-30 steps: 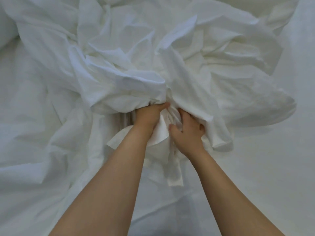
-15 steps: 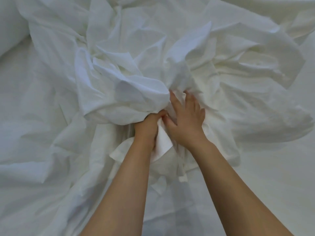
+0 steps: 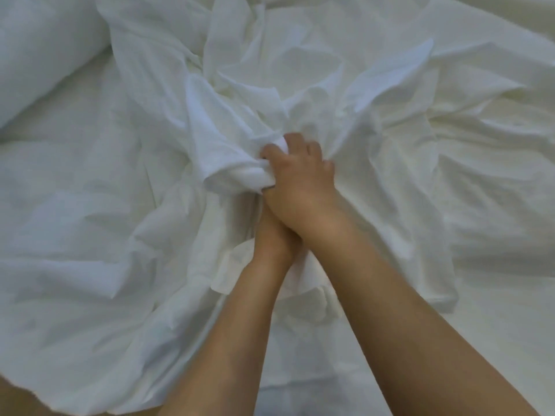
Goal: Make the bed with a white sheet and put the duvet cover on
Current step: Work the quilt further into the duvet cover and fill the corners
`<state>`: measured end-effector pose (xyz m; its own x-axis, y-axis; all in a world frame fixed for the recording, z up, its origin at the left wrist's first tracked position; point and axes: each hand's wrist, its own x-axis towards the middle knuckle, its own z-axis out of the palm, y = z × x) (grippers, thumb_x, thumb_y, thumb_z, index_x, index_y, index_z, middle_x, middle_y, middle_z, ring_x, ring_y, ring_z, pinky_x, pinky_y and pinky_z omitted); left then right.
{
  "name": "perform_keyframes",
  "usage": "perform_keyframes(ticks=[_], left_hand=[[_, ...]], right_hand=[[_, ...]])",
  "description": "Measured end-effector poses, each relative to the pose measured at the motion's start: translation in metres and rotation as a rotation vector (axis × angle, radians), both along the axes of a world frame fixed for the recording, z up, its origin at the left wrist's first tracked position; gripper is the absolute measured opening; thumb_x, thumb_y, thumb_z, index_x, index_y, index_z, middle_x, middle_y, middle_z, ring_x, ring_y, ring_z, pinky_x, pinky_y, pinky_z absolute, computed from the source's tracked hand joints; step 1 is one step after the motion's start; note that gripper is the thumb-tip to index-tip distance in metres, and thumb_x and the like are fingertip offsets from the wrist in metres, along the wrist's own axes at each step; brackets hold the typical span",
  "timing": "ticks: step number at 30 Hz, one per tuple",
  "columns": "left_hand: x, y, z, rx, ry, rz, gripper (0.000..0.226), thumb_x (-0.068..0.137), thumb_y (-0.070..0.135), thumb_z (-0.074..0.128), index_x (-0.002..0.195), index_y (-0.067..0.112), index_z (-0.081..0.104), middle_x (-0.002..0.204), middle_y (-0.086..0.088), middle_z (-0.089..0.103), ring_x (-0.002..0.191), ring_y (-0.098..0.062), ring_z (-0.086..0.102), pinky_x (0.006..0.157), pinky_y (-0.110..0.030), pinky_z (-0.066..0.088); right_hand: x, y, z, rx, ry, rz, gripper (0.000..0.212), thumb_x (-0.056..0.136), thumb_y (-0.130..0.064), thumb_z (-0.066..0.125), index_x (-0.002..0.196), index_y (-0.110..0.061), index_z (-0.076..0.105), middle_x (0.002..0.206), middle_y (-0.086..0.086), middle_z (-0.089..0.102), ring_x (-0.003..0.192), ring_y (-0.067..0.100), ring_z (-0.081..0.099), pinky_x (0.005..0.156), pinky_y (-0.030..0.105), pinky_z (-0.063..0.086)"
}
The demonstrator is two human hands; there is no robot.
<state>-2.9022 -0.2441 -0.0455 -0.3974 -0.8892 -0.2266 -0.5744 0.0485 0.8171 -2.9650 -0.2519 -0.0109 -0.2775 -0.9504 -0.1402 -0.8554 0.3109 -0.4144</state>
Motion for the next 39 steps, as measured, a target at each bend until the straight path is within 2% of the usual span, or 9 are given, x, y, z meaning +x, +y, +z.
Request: perform_keyframes(ticks=[5,12,16,20,24,27,31,34,39], left_hand=[[0.022,-0.005,0.005,0.287,0.229,0.203,0.068,0.074,0.024,0.075,0.133,0.026,0.042,0.128,0.007,0.053,0.114,0.002,0.052,0.087,-0.017,0.045],[-0.014,-0.048,-0.011,0.631,0.627,0.283,0.063,0.073,0.017,0.075,0.128,-0.001,0.051,0.122,-0.018,0.061,0.114,-0.025,0.06,0.102,-0.041,0.045],[-0.037,-0.055,-0.026,0.485,0.43,0.64,0.078,0.058,0.017,0.089,0.124,0.006,0.049,0.12,-0.005,0.062,0.111,-0.019,0.06,0.099,-0.037,0.047],[-0.03,-0.057,-0.025,0.409,0.3,0.608,0.071,0.06,0.033,0.086,0.119,0.009,0.053,0.114,0.001,0.065,0.105,-0.014,0.062,0.097,-0.033,0.047],[-0.009,-0.057,-0.022,0.199,0.196,0.622,0.097,0.049,0.042,0.089,0.124,0.014,0.034,0.112,0.013,0.054,0.1,-0.001,0.055,0.085,-0.007,0.042],[-0.01,-0.075,-0.02,0.306,0.04,0.563,0.113,0.048,0.052,0.087,0.137,0.007,0.035,0.138,-0.007,0.047,0.125,-0.023,0.047,0.104,-0.034,0.04],[-0.019,-0.097,-0.016,0.399,0.015,0.551,0.095,0.056,0.046,0.087,0.13,0.008,0.042,0.134,-0.004,0.048,0.125,-0.024,0.044,0.103,-0.03,0.036],[-0.017,-0.101,-0.008,0.232,0.076,0.521,0.054,0.064,0.028,0.086,0.093,0.011,0.044,0.105,0.002,0.057,0.103,-0.017,0.053,0.097,-0.032,0.042],[0.019,-0.099,-0.004,0.401,0.161,0.483,0.022,0.085,0.014,0.066,0.071,0.02,0.05,0.073,0.004,0.056,0.068,-0.013,0.058,0.062,-0.024,0.053]], right_hand=[[-0.029,-0.002,-0.026,-0.192,-0.3,-0.343,0.011,0.082,-0.002,0.046,0.088,-0.011,0.049,0.1,0.015,0.056,0.094,0.032,0.05,0.075,0.039,0.038],[-0.026,0.004,-0.047,-0.197,-0.291,-0.413,0.011,0.087,-0.008,0.046,0.09,-0.009,0.056,0.097,0.01,0.062,0.093,0.027,0.056,0.079,0.037,0.044],[-0.019,0.018,-0.048,0.037,0.004,-0.223,0.045,0.092,-0.022,0.044,0.136,-0.014,0.043,0.13,0.008,0.049,0.122,0.027,0.041,0.101,0.037,0.029],[-0.022,0.034,-0.029,-0.125,-0.163,-0.239,0.06,0.079,-0.027,0.051,0.135,-0.006,0.046,0.132,0.016,0.047,0.122,0.031,0.043,0.103,0.036,0.028],[-0.015,0.031,-0.025,-0.168,-0.044,-0.291,0.066,0.072,-0.025,0.059,0.132,0.0,0.048,0.132,0.023,0.048,0.124,0.04,0.044,0.103,0.045,0.03],[-0.005,0.019,-0.03,0.016,-0.079,-0.217,0.063,0.085,-0.02,0.051,0.144,-0.009,0.034,0.145,0.013,0.04,0.136,0.034,0.029,0.109,0.044,0.023],[-0.002,0.009,-0.036,0.076,-0.015,-0.194,0.059,0.091,-0.024,0.046,0.146,-0.014,0.028,0.148,0.005,0.035,0.14,0.027,0.019,0.111,0.04,0.018],[0.0,0.004,-0.029,0.118,-0.119,-0.163,0.06,0.088,-0.032,0.046,0.145,-0.02,0.03,0.153,0.003,0.023,0.141,0.024,0.007,0.112,0.042,0.008],[-0.001,-0.005,-0.002,-0.096,-0.466,-0.304,0.052,0.074,-0.03,0.032,0.113,-0.024,0.066,0.146,0.0,0.033,0.131,0.006,0.013,0.111,0.034,0.002]])
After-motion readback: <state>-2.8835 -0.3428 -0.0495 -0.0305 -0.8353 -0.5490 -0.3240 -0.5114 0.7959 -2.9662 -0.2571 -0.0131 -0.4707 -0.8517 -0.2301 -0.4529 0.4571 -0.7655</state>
